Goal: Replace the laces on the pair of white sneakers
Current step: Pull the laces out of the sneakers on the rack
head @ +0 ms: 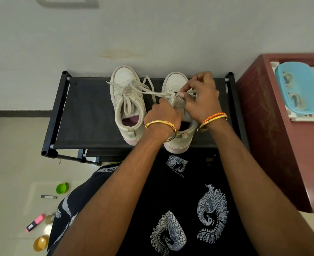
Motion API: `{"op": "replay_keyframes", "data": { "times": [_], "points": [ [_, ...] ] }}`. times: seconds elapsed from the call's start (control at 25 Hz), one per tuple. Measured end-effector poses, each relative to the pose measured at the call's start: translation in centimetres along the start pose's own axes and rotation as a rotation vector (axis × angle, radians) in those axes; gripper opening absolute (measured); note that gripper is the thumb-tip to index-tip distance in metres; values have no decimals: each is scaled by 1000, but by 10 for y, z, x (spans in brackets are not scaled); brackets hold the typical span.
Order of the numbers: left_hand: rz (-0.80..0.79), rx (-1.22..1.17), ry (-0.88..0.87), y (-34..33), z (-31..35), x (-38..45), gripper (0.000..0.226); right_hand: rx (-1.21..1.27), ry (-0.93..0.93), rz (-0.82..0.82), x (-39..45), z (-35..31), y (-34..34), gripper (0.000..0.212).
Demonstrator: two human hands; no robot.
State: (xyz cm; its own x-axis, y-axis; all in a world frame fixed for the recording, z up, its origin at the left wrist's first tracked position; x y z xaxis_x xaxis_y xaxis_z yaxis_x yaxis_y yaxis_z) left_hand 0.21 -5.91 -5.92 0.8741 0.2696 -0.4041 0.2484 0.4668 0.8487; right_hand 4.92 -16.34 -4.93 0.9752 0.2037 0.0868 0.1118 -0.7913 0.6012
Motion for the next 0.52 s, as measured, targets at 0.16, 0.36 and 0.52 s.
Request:
{"op": "replay_keyframes", "data": {
  "times": [0.16, 0.36, 0.52],
  "points": [
    [6, -4, 21, 1, 1, -1, 36, 412, -93, 123, 3, 0, 11, 23],
    [-1, 6, 28, 0, 1, -1, 36, 816, -264, 158, 3, 0, 22, 22],
    [-7, 6, 24, -1, 1, 0, 40, -146, -11, -72, -1, -1, 5, 15]
  ]
}}
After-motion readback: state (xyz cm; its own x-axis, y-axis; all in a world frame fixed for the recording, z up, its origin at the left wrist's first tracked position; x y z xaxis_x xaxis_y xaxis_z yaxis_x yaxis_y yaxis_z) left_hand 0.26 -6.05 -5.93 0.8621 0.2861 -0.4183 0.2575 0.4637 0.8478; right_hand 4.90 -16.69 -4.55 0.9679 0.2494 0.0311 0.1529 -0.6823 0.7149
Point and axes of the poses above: each hand's wrist, its own x-axis towards the middle knuckle, its own y-axis out of the back of the hand, z = x × y, the point moved 3 cm from there along x, towards the middle knuckle, and after that the axes turned 9 degrees about x, right-handed, at the moved point
